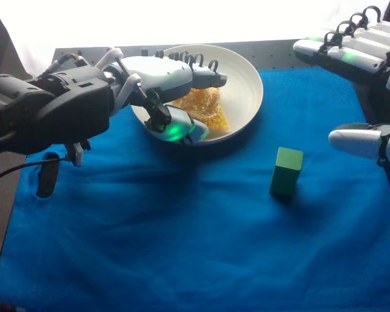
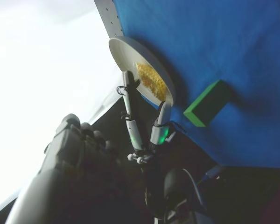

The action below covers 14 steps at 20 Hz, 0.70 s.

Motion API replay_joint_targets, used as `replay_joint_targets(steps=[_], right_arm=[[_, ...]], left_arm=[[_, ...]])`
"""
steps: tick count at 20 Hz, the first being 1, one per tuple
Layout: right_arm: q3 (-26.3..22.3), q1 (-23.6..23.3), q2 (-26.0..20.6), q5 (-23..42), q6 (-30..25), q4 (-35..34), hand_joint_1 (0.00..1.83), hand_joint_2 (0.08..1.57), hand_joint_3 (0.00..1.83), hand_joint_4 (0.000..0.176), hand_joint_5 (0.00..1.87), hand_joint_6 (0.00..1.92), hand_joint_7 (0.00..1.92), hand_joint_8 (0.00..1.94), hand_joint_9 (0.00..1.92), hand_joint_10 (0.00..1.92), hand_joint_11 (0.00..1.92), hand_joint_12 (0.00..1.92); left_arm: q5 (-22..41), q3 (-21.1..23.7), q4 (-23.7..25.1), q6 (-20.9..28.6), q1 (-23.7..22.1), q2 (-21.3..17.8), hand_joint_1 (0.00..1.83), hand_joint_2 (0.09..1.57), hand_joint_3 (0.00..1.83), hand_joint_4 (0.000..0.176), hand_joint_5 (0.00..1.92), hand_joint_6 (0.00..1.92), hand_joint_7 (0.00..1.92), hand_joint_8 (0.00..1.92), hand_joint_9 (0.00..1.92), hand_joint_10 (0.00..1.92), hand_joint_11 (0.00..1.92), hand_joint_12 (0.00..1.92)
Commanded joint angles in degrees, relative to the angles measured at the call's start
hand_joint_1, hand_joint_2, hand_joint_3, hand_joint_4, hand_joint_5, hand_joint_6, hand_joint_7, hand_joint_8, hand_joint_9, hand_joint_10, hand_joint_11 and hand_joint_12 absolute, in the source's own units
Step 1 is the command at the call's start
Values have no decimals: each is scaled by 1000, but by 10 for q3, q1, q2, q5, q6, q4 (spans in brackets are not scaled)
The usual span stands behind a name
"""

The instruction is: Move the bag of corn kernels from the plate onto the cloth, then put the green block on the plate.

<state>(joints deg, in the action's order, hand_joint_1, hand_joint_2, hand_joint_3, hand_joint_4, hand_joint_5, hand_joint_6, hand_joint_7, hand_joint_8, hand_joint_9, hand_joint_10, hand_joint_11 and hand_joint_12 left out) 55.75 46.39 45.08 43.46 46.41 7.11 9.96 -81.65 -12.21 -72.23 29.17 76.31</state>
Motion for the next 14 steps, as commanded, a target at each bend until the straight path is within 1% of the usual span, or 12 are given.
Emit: replay_joint_targets(steps=[1, 3, 4, 5, 7, 8, 9, 10, 11, 12, 13, 14], right_arm=[[1, -4, -1, 72, 0, -11, 324, 1313, 1, 0, 0, 0, 0, 0, 0, 0, 0, 0], [2, -3, -1, 72, 0, -11, 286, 1310, 0, 0, 0, 0, 0, 0, 0, 0, 0, 0], [2, -3, -1, 72, 0, -11, 286, 1309, 0, 0, 0, 0, 0, 0, 0, 0, 0, 0], [2, -3, 0, 72, 0, -11, 310, 1314, 1, 0, 0, 0, 0, 0, 0, 0, 0, 0], [2, -3, 0, 72, -1, -11, 279, 1332, 8, 0, 0, 0, 0, 0, 0, 0, 5, 3], [2, -3, 1, 72, -1, -11, 289, 1335, 7, 0, 0, 0, 0, 0, 0, 0, 9, 5], [2, -3, 1, 72, -1, -11, 291, 1339, 8, 0, 0, 0, 0, 0, 0, 0, 4, 4], [2, -2, 1, 72, -1, -11, 317, 1338, 6, 0, 0, 0, 0, 0, 0, 0, 0, 3], [2, -2, 1, 72, -2, -11, 309, 1345, 7, 0, 0, 0, 0, 0, 0, 0, 0, 0], [2, -1, 1, 72, -2, -12, 313, 1344, 6, 0, 0, 0, 0, 0, 0, 0, 1, 1], [2, 0, 1, 72, -2, -12, 313, 1343, 5, 0, 0, 0, 0, 0, 0, 0, 1, 1], [2, 1, 1, 72, -2, -12, 312, 1346, 6, 0, 0, 0, 0, 0, 0, 0, 1, 1]], left_arm=[[50, -7, -2, 1, -4, 4, 633, 1288, 2, 54, 139, 1, 25, 3, 27, 2, 0, 757], [44, -18, -11, 1, -2, 12, 754, 1326, 4, 46, 179, 9, 62, 7, 121, 28, 0, 1207], [43, -23, -15, 1, -1, 15, 794, 1329, 2, 22, 234, 23, 114, 14, 211, 54, 0, 1348], [42, -26, -24, -6, -1, 17, 943, 1323, 0, 0, 329, 49, 186, 25, 299, 80, 0, 1455], [40, -31, -33, -10, 0, 20, 1064, 1314, 0, 0, 496, 104, 272, 24, 414, 131, 82, 1531], [40, -34, -38, -10, 1, 20, 1131, 1296, 4, 0, 521, 212, 343, 27, 451, 382, 228, 1562], [40, -36, -43, -10, 2, 20, 1116, 1281, 1, 0, 489, 363, 379, 34, 405, 661, 304, 1575], [40, -38, -45, -10, 2, 20, 1035, 1339, 4, 0, 535, 1356, 397, 90, 329, 1001, 357, 1645], [40, -39, -47, -10, 2, 20, 1004, 1367, 10, 0, 513, 1605, 359, 190, 279, 1189, 376, 1674], [45, -38, -49, -10, 2, 19, 1248, 1259, 6, 0, 325, 1284, 305, 457, 272, 1286, 365, 1670], [49, -37, -51, -10, 2, 18, 1528, 1250, 0, 0, 299, 1281, 195, 809, 490, 1597, 433, 1759], [59, -31, -52, -10, 1, 14, 1588, 1240, 0, 0, 278, 1323, 114, 1088, 550, 1658, 499, 1854]])
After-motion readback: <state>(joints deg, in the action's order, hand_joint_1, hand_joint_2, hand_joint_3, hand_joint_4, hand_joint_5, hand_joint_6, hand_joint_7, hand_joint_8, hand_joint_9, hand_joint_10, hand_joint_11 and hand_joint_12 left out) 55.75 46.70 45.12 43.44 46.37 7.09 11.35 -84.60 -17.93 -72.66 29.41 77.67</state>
